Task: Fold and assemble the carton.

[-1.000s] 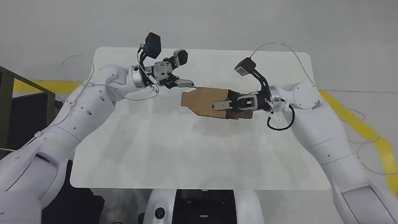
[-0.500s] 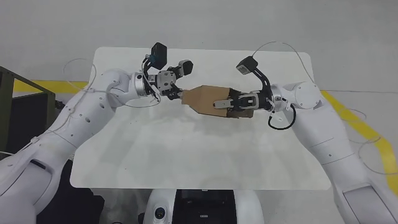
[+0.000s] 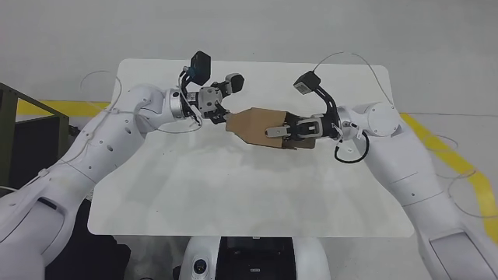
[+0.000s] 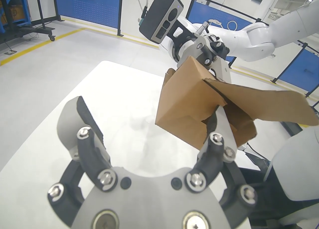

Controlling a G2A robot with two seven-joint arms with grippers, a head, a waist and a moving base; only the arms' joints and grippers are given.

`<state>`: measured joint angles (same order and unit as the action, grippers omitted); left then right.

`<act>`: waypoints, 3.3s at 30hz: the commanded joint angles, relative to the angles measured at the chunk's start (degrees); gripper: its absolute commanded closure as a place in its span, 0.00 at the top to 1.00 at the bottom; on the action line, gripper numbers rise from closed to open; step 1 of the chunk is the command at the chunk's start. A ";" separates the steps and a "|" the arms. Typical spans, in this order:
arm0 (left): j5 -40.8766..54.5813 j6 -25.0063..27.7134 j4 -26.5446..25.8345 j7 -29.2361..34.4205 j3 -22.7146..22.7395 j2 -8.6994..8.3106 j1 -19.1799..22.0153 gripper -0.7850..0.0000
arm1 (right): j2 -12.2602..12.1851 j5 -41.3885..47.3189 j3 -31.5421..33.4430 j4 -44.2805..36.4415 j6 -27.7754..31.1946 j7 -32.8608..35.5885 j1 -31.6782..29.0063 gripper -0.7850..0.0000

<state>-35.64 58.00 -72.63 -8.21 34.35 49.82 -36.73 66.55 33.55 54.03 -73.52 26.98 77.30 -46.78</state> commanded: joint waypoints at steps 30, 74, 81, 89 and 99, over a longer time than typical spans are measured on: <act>0.95 0.00 -0.22 0.93 -0.98 0.59 0.93 1.00 | -0.65 0.13 -1.83 -1.15 -0.55 0.55 0.65 0.00; 2.09 0.00 3.65 -1.98 0.93 -0.73 -0.25 1.00 | -1.56 2.29 -1.50 1.33 0.72 -0.72 0.55 0.00; 1.96 0.00 2.58 -3.95 1.86 -2.11 -1.94 1.00 | -1.76 2.87 -0.41 4.08 0.97 -0.97 1.12 0.00; 1.60 0.00 2.60 -6.17 2.41 -3.81 -2.96 1.00 | -1.61 -0.86 -2.70 7.23 -3.33 3.34 5.07 0.00; 6.91 0.00 0.57 -2.54 1.08 -5.82 -2.35 1.00 | -0.65 -2.10 -5.84 10.92 -3.26 3.26 8.03 0.00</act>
<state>-28.96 58.00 -71.87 -11.34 35.59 44.14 -39.13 65.83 31.27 48.41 -62.72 23.80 80.48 -38.88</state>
